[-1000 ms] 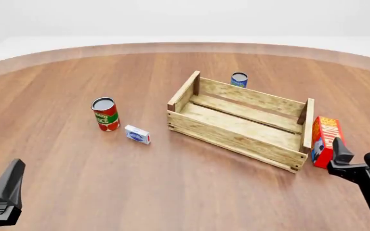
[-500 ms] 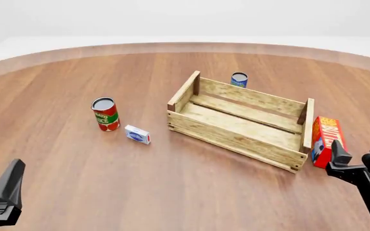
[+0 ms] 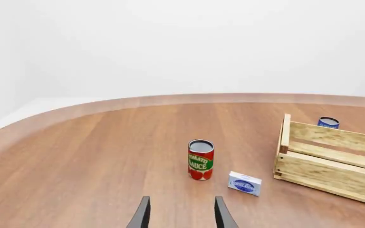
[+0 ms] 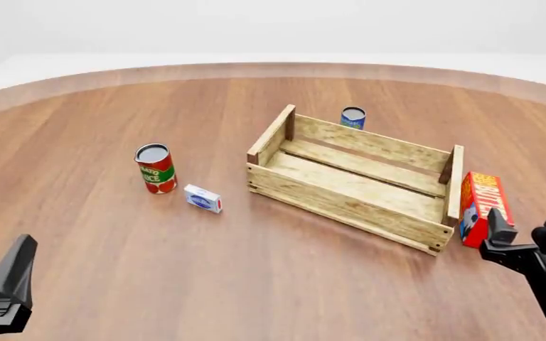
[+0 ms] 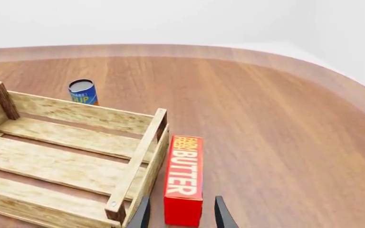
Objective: Pick up the butter and put it in the tray.
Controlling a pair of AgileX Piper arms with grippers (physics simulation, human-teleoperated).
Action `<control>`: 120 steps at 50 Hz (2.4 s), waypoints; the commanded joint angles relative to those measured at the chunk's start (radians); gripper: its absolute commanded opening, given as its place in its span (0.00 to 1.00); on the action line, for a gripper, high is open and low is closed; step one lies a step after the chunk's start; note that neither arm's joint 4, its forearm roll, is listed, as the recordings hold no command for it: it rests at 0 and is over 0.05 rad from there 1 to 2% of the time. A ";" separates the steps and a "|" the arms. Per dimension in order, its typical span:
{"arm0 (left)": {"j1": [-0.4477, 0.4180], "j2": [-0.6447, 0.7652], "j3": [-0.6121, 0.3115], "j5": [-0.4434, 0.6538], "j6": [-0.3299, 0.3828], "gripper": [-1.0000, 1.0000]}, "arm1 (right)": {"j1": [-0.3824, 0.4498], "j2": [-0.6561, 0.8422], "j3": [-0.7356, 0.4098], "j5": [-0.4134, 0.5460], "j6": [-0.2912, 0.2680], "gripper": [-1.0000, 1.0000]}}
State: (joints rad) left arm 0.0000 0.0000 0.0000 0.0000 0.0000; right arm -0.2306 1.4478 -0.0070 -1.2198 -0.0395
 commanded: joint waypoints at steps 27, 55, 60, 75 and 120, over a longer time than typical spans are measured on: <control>0.000 0.000 0.000 0.000 0.000 1.00 | 0.004 0.109 -0.071 0.000 0.006 1.00; 0.000 0.000 0.000 0.000 0.000 1.00 | -0.011 0.174 -0.106 0.000 0.012 1.00; 0.000 0.000 0.000 0.000 0.000 1.00 | -0.013 0.185 -0.112 0.000 0.013 1.00; 0.000 0.000 0.000 0.000 0.000 1.00 | -0.008 0.227 -0.133 0.000 0.019 1.00; 0.000 0.000 0.000 0.000 0.000 1.00 | -0.002 0.331 -0.182 0.000 0.019 1.00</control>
State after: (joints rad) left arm 0.0000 0.0000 0.0000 0.0000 0.0000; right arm -0.2322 1.7542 -0.1770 -1.2200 -0.0200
